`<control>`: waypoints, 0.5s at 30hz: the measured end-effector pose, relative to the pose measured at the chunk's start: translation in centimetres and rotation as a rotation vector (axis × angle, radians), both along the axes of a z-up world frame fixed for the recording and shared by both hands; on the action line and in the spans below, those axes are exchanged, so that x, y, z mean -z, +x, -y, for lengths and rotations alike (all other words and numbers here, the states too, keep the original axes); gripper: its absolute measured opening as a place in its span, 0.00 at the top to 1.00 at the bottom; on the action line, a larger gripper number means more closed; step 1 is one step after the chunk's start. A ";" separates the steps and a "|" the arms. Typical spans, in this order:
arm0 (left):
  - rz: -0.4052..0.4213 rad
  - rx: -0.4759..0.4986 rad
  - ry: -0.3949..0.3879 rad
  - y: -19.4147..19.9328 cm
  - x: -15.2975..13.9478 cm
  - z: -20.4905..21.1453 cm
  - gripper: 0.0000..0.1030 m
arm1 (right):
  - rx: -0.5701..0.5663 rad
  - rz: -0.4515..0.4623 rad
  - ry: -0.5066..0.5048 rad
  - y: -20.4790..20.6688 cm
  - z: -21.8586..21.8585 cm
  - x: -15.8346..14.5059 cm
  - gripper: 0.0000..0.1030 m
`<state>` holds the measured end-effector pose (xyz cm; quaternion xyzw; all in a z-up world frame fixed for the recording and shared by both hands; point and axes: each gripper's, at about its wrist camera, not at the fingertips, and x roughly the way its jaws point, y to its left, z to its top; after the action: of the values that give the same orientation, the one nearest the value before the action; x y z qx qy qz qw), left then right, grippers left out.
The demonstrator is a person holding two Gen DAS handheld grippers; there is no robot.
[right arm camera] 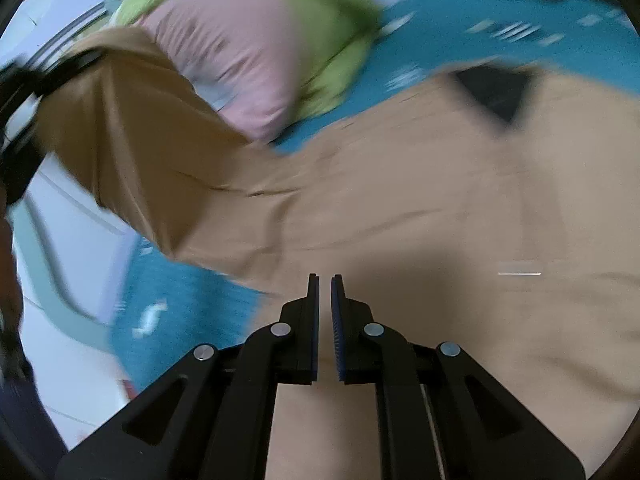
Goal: Fold large clothes
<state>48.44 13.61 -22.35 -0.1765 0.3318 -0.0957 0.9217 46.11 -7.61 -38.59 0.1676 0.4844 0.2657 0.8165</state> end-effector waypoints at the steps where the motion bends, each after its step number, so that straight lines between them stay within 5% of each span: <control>1: -0.016 0.037 0.008 1.0 0.4 3.2 0.93 | 0.040 0.022 -0.040 -0.4 2.7 -0.4 0.93; 5: -0.129 0.150 0.018 4.3 4.7 13.4 0.93 | 0.279 0.055 -0.130 -1.6 15.4 -1.3 0.93; 11: -0.322 0.244 0.171 6.4 14.0 25.0 0.93 | 0.610 0.155 -0.280 -6.0 29.6 -1.1 0.93; 15: -0.411 0.244 0.262 7.0 19.4 27.0 0.92 | 0.823 0.061 -0.172 -7.9 37.1 1.5 0.92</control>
<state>55.42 -13.42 -41.74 -0.0300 0.5403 -0.1244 0.8317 38.23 -44.74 -40.08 0.2702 0.3729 -0.1191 0.8796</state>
